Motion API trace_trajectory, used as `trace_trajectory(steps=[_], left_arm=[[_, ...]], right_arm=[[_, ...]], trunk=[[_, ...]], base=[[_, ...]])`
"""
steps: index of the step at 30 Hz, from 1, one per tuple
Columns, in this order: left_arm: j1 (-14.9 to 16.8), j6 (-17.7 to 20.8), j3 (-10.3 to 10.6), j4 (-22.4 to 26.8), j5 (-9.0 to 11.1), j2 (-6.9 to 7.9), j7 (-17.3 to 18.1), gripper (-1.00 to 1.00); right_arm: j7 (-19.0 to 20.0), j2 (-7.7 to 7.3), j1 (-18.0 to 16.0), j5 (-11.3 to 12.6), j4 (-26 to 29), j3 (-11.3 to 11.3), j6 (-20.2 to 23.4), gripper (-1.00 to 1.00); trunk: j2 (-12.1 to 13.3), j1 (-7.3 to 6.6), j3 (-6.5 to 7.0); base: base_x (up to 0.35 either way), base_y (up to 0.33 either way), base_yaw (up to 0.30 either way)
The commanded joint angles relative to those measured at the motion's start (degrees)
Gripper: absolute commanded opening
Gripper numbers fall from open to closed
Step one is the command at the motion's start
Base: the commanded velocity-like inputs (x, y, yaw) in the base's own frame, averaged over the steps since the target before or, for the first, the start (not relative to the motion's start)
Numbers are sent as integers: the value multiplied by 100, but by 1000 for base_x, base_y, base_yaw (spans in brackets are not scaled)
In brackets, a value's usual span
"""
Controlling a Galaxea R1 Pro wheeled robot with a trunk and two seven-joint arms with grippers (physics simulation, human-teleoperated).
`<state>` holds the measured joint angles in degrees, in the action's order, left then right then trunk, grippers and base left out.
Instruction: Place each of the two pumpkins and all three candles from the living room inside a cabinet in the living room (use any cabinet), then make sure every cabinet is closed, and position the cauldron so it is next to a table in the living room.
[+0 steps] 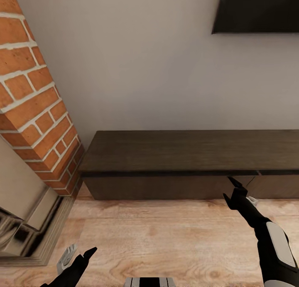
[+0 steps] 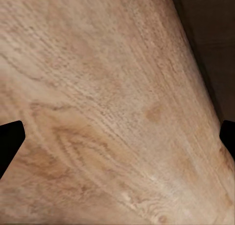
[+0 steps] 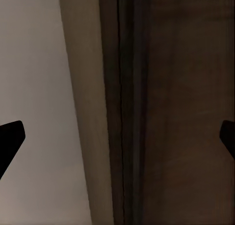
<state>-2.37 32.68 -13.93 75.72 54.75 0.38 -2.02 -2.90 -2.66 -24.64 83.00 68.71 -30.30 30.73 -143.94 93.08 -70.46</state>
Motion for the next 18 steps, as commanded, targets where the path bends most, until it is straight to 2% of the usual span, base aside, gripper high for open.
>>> trace_trajectory(steps=[1,8,12,15,18], left_arm=[[0,28,-5,7,46,-1,-20,100],[0,28,-5,5,45,1,-21,100],[0,28,-5,5,52,4,-18,100],[-33,43,3,122,58,10,12,100],[-110,60,10,299,41,12,100,100]], right_arm=[[-26,2,-4,49,0,-11,26,100],[-4,-18,-5,22,-61,-33,22,100],[148,-39,-5,43,-291,-49,28,100],[959,-69,-34,53,-696,-81,23,100],[1980,-157,-64,57,-1212,-112,-15,100]], trunk=[[-3,2,-26],[-13,20,-182],[-18,30,-270],[-18,30,-270],[-18,30,-270]], base=[[0,0,0],[0,0,0],[0,0,0],[0,0,0],[0,0,0]])
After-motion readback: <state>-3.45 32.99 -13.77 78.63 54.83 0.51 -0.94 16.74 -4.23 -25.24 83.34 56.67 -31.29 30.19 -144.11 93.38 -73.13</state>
